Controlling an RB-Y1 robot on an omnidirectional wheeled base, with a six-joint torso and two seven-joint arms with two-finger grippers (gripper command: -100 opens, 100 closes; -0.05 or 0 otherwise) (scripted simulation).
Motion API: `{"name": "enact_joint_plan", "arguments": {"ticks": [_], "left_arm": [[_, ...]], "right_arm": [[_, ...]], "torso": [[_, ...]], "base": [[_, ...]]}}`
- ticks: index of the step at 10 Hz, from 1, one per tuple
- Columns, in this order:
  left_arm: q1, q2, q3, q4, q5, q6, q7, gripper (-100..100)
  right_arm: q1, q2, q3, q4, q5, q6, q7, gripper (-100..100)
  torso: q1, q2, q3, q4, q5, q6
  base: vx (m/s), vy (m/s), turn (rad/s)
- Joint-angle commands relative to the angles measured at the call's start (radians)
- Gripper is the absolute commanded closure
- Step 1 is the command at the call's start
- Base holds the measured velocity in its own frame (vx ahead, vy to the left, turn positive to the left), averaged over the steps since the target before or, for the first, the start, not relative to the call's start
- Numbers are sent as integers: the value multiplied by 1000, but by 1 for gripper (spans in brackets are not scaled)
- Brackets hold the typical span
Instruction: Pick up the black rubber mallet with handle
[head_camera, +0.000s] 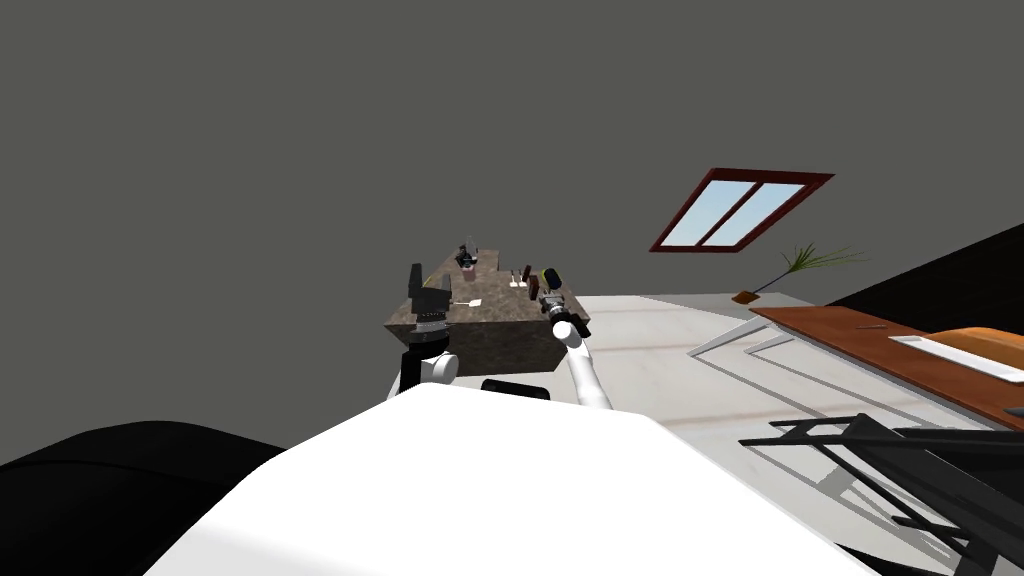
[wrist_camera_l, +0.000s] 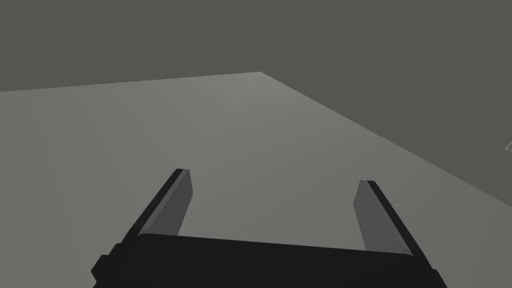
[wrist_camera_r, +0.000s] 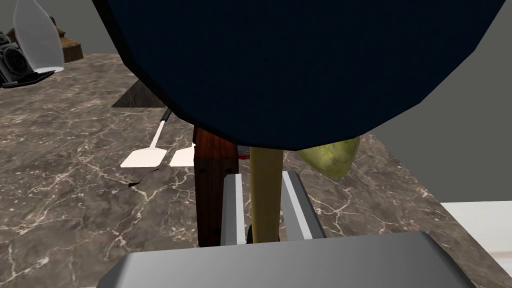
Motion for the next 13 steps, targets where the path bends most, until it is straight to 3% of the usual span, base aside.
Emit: {"name": "enact_joint_plan", "arguments": {"ticks": [1, 2, 4, 5, 6, 8, 9, 10, 12, 13], "left_arm": [[0, 0, 0, 0, 0, 0, 0, 0], [0, 0, 0, 0, 0, 0, 0, 0], [0, 0, 0, 0, 0, 0, 0, 0], [0, 0, 0, 0, 0, 0, 0, 0], [0, 0, 0, 0, 0, 0, 0, 0], [0, 0, 0, 0, 0, 0, 0, 0], [0, 0, 0, 0, 0, 0, 0, 0], [0, 0, 0, 0, 0, 0, 0, 0], [0, 0, 0, 0, 0, 0, 0, 0], [0, 0, 0, 0, 0, 0, 0, 0]], "right_arm": [[50, -2, 37, -50, 0, 43, -3, 100], [79, -2, 37, -81, 0, 43, -3, 100], [89, -2, 37, -131, 0, 43, -3, 100], [140, -3, 68, -166, 2, 89, -5, 100], [162, -3, 68, -196, 2, 89, -5, 100], [171, -3, 68, -236, 2, 89, -5, 100], [218, -4, 100, -275, 4, 135, -7, 100], [253, -4, 100, -323, 4, 135, -7, 100], [252, -1, 96, -333, 9, 141, -7, 100], [253, 0, 96, -336, 9, 142, -7, 0]], "torso": [[0, 0, 0, 0, 0, 0], [1, -1, -1, -1, 0, 1], [1, -1, -1, -2, 0, -1], [0, 1, 0, -1, -1, -1], [1, -1, -1, -2, -1, 0], [1, 0, -1, -1, -1, -1], [0, 1, 0, 0, -1, -1], [1, 0, 0, -1, -1, 0], [1, 0, 0, -1, -1, -1], [-1, 1, 0, -1, -1, -1]], "base": [[75, 46, -227], [77, 66, -119], [17, 20, 25], [60, 44, -190], [71, 63, -139], [21, 24, 11], [61, 48, -172], [69, 72, -135], [17, 20, -12], [0, 0, 0]]}}
